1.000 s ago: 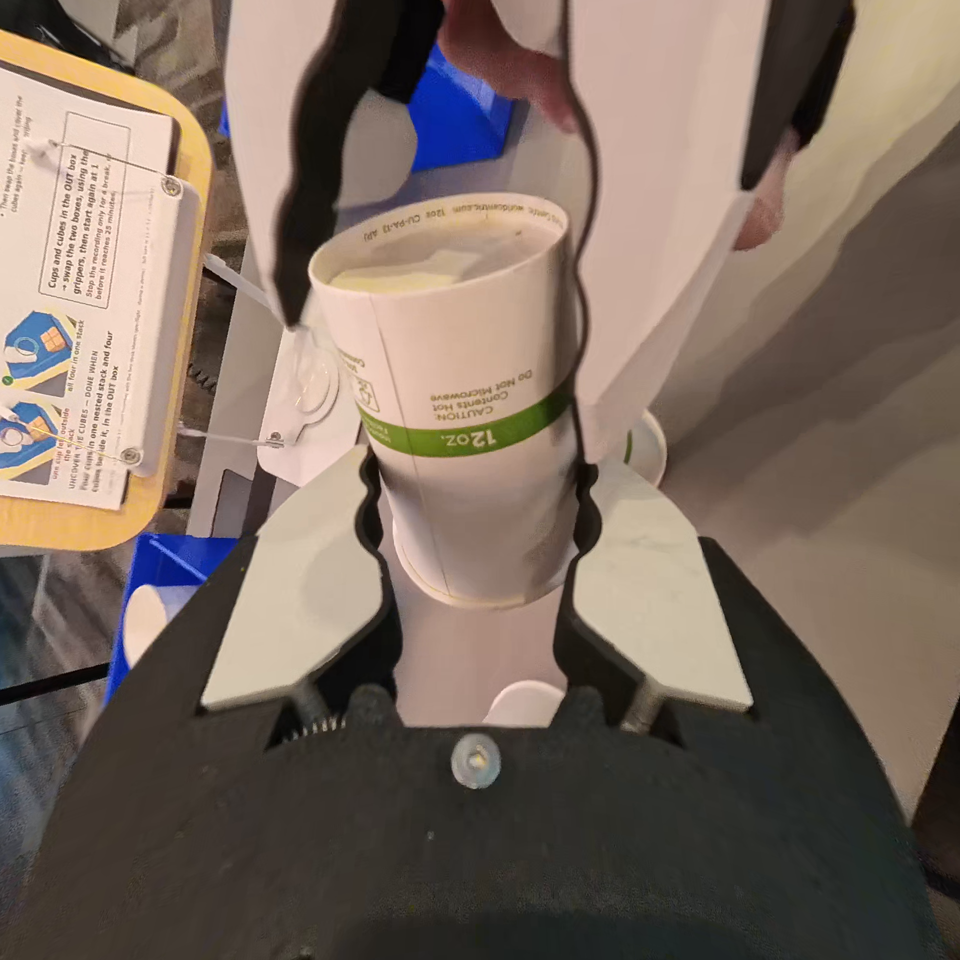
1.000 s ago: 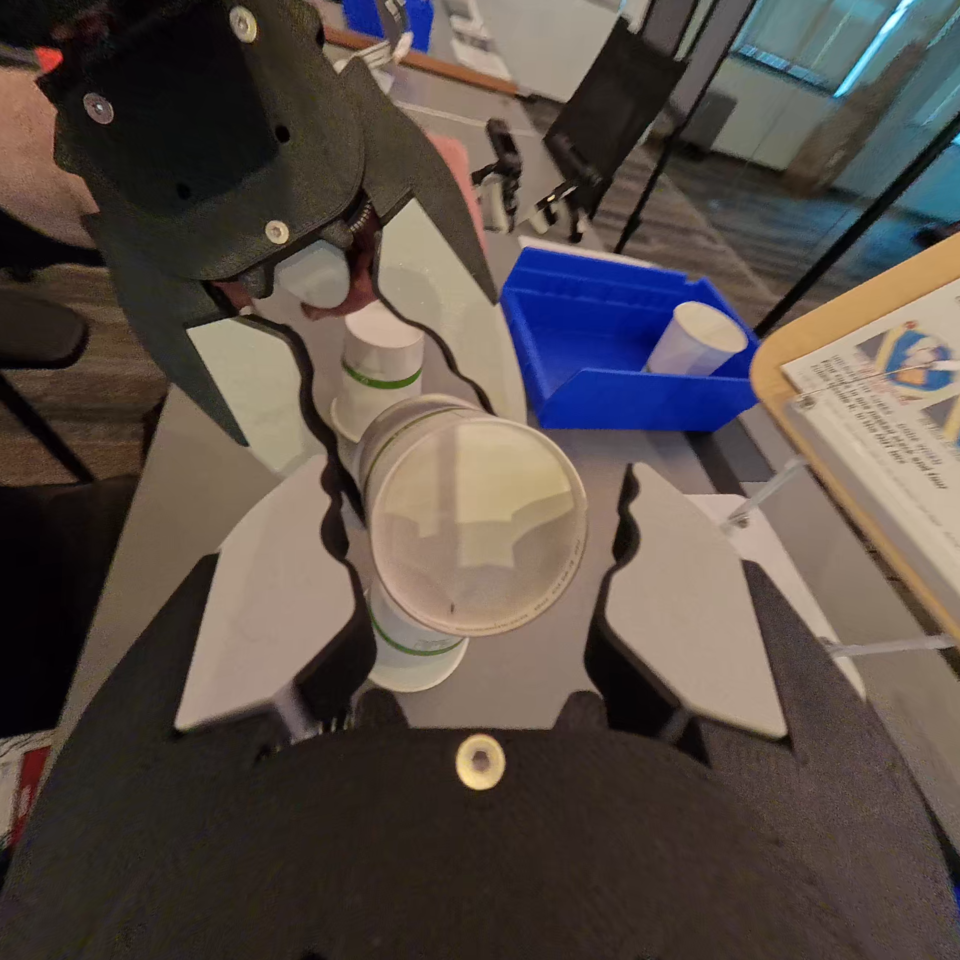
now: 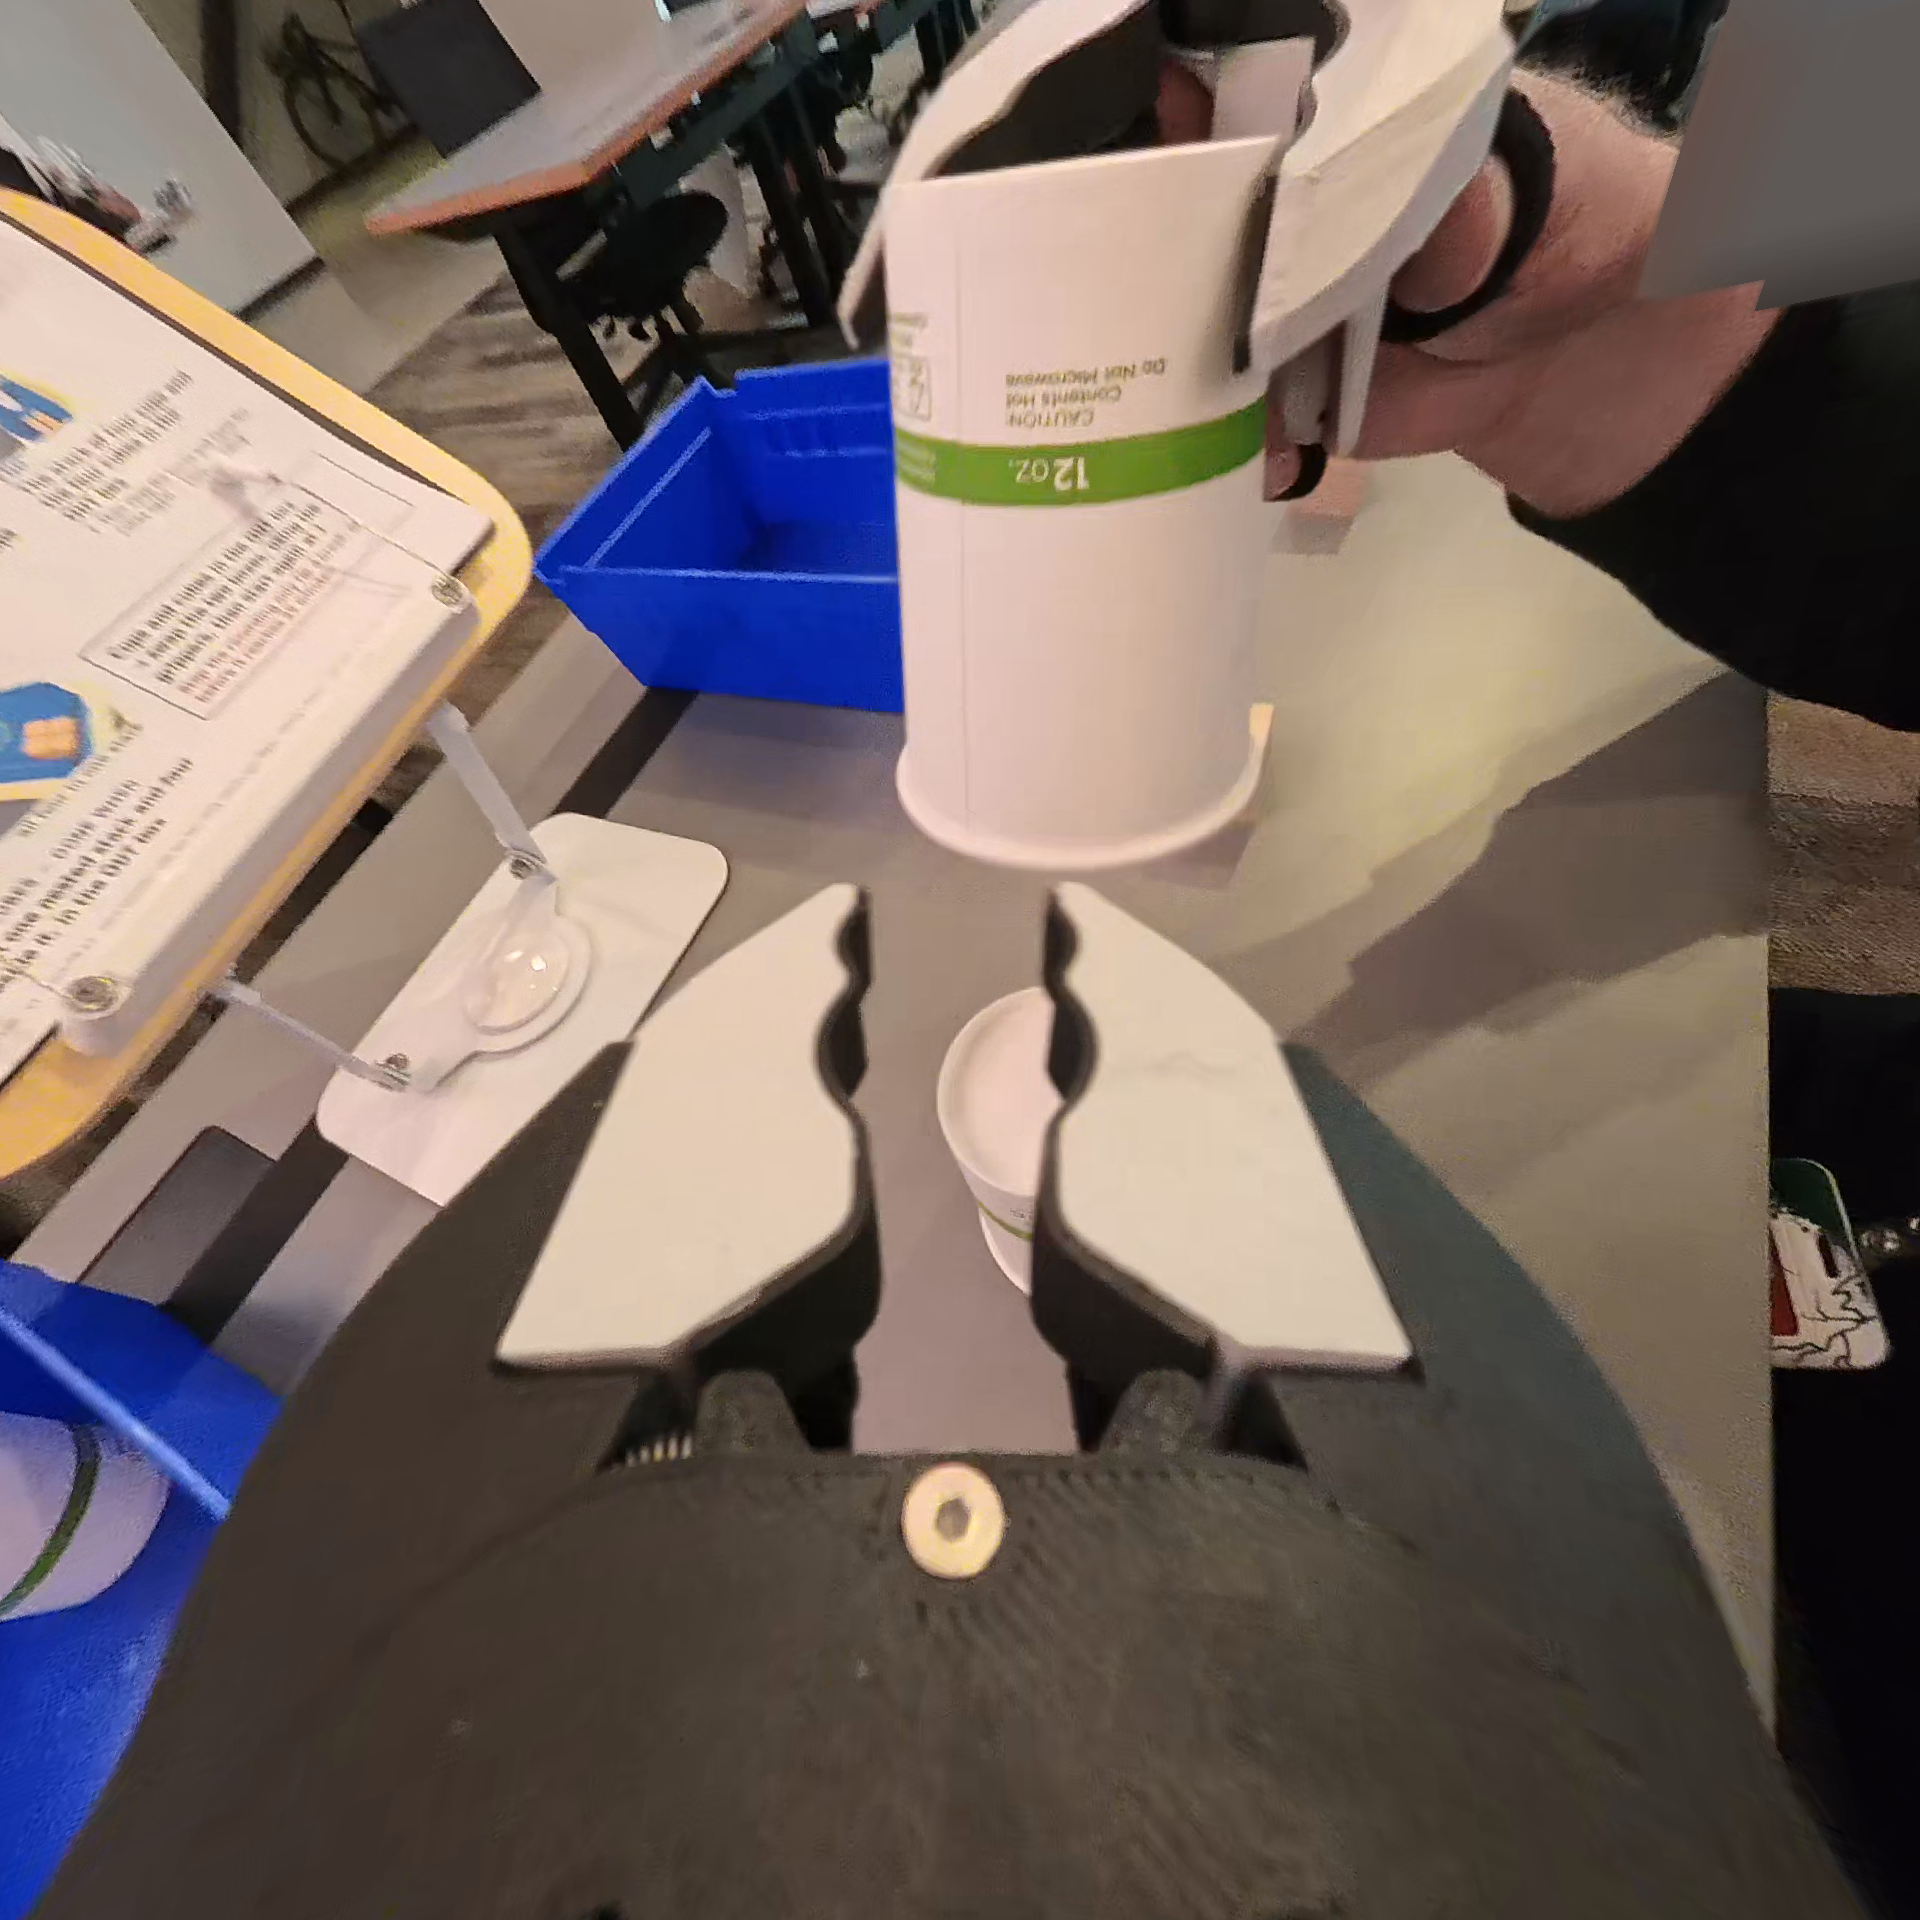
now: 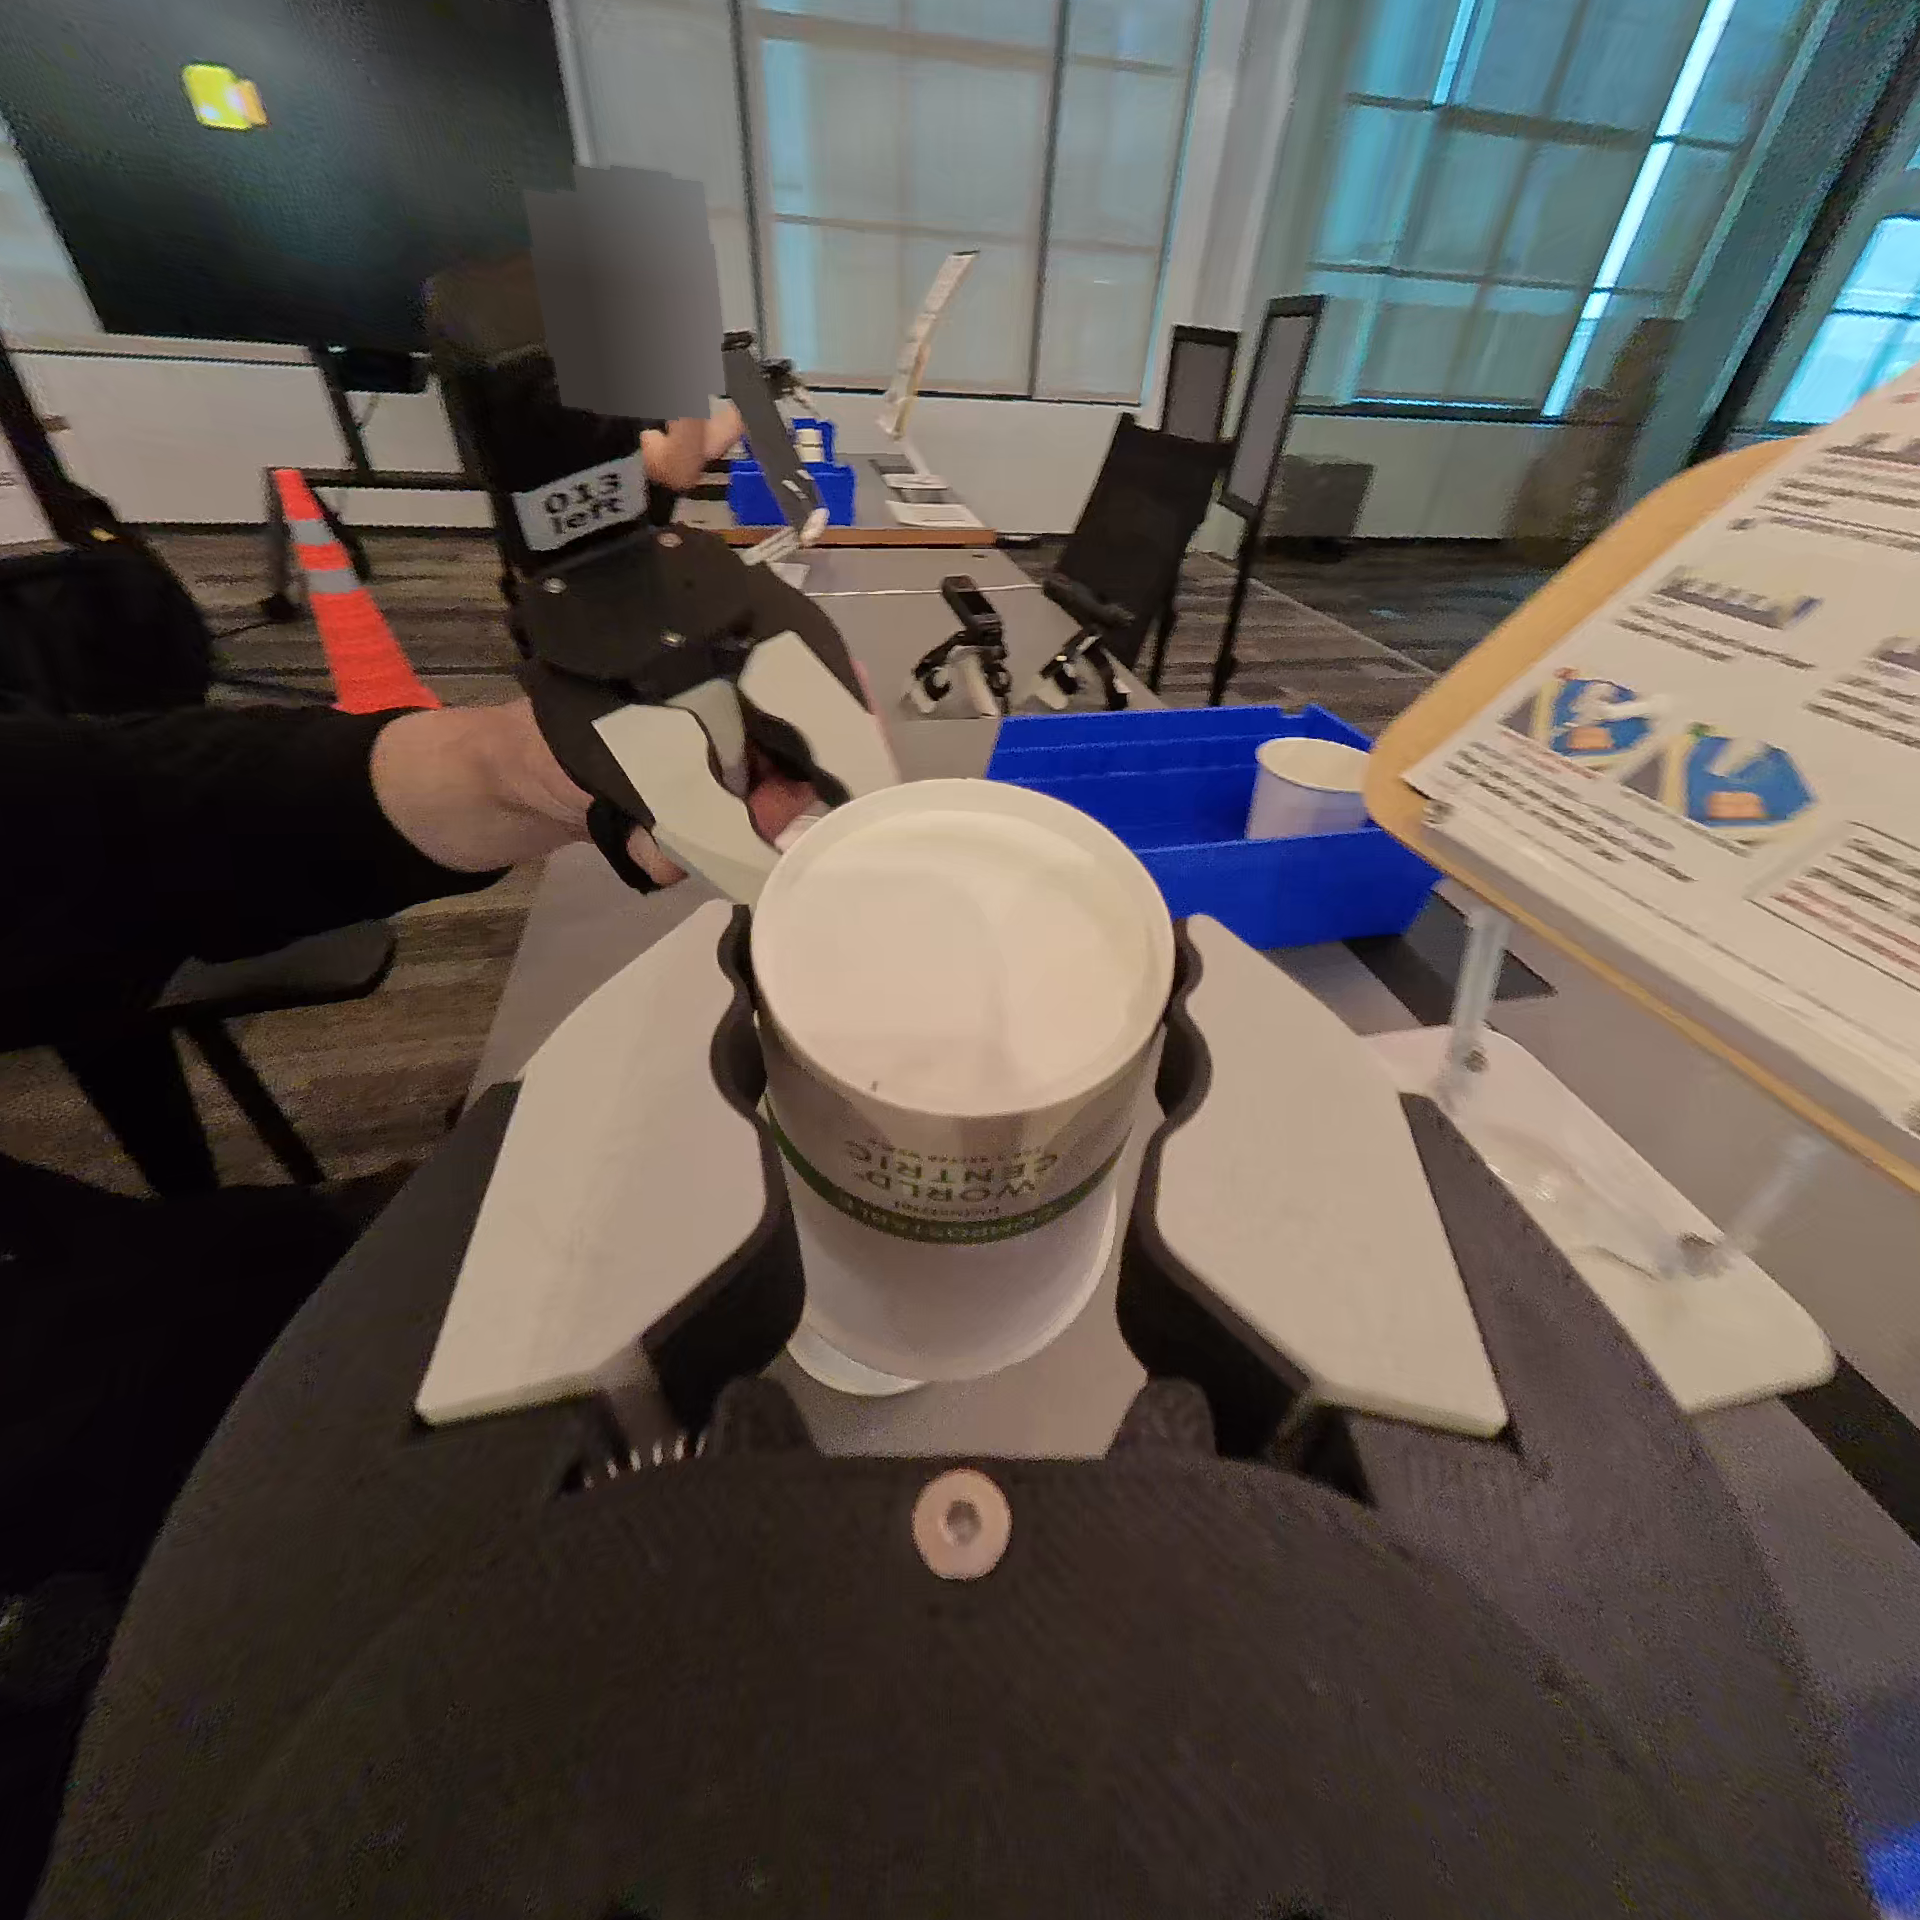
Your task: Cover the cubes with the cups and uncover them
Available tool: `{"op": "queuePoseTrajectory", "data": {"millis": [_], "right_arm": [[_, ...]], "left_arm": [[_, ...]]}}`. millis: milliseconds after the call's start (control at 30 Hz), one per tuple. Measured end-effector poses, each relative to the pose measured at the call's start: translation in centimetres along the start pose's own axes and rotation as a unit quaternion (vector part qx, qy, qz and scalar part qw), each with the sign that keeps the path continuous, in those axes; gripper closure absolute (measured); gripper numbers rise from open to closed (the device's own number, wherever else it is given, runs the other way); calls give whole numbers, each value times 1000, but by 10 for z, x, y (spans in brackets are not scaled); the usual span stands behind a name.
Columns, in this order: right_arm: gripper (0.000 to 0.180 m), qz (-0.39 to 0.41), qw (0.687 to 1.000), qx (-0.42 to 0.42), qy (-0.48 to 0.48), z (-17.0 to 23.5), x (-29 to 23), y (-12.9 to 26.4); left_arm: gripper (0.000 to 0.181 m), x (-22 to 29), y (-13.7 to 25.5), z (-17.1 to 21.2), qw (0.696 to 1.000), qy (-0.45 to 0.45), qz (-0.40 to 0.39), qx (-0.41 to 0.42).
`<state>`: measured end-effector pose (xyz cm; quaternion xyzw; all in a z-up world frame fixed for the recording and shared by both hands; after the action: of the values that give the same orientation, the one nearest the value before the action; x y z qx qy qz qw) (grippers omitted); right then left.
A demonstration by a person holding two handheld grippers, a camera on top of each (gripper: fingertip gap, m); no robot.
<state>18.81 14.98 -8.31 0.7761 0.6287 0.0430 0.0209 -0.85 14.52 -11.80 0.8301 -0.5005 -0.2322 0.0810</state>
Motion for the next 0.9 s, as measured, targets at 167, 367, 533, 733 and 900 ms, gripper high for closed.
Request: {"op": "queuePoseTrajectory", "data": {"millis": [167,367,533,733,900], "right_arm": [[104,64,998,2,-24,12,7,44],[104,106,992,-57,-40,43,-3,76],[104,113,987,-99,-51,76,-11,82],[104,132,981,-127,-58,101,-8,83],[104,137,977,-155,-60,123,-4,77]], "left_arm": [[181,0,5,-4,1000,-12,-5,27],[181,7,-1,-8,999,-33,-7,14],[181,7,-3,-13,999,-35,-10,19],[181,10,-4,-17,999,-41,-14,15],[181,11,-1,-17,999,-42,-16,12]]}}
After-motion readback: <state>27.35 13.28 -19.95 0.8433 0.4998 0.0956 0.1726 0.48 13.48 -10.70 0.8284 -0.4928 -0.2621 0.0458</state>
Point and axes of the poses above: each gripper's, where its closed fingertips meet, y back along the fingers, z out of its underside, x = y × z across the jaws, the point moved 7 cm from there along y, back along the fingers, and after that the axes turned 7 degrees about -z, right-handed, at the moved point
